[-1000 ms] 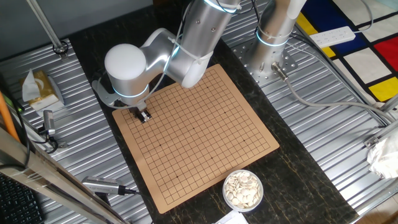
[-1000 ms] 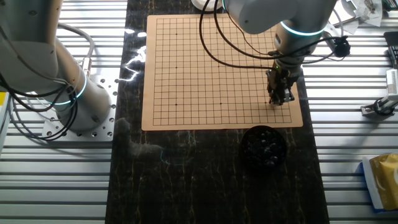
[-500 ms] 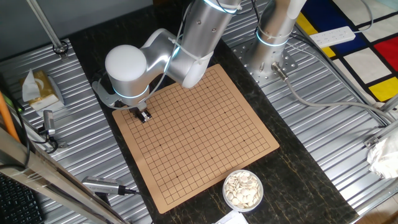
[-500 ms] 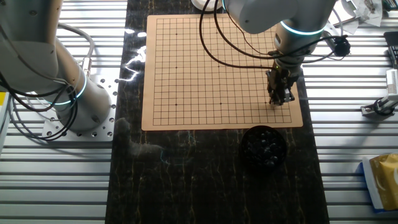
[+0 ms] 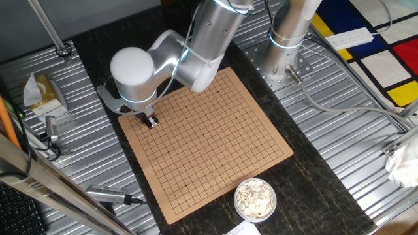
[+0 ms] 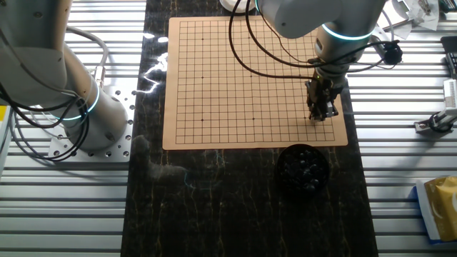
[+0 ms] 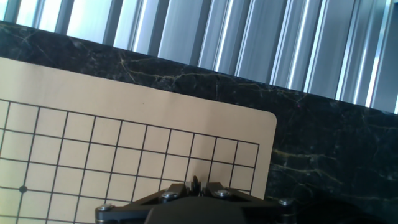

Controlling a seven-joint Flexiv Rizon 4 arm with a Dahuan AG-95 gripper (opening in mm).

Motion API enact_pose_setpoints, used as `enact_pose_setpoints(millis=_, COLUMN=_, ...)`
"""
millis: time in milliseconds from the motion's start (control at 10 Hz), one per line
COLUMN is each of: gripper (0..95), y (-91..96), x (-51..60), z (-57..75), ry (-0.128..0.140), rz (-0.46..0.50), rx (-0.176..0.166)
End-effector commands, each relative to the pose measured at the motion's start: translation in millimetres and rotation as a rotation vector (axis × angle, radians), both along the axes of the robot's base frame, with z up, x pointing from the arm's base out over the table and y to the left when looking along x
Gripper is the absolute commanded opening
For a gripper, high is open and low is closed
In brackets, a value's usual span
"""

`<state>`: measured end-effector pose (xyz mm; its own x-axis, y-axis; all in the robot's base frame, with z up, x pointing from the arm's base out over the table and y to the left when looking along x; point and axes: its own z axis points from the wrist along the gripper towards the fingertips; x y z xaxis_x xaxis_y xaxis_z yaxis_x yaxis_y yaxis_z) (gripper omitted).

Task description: Play the first move as black on the 3-4 point in the upper right corner of the Go board

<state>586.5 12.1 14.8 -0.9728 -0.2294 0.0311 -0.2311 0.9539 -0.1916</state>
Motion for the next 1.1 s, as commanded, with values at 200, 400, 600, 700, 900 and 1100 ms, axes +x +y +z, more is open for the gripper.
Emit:
enact_pose_setpoints(millis=200, gripper=0.0, y=0.1, x=-0.2, z=0.1, ry=0.003, rz=-0.001, rx=0.001)
enact_pose_setpoints(millis=400, gripper=0.0, y=-0.1, x=-0.2, z=0.2, ry=0.004, rz=0.001, rx=0.000)
enact_pose_setpoints(millis=600, gripper=0.0, y=-0.2, x=-0.3, z=0.2, ry=0.007, rz=0.005, rx=0.000)
enact_pose_setpoints(millis=700, gripper=0.0, y=-0.2, x=-0.3, z=0.2, ry=0.008, rz=0.006, rx=0.000)
enact_pose_setpoints(millis=900, gripper=0.0, y=-0.5, x=-0.6, z=0.0, ry=0.008, rz=0.009, rx=0.000)
enact_pose_setpoints(millis=1100, gripper=0.0, y=-0.8, x=-0.8, z=-0.2, ry=0.009, rz=0.012, rx=0.001)
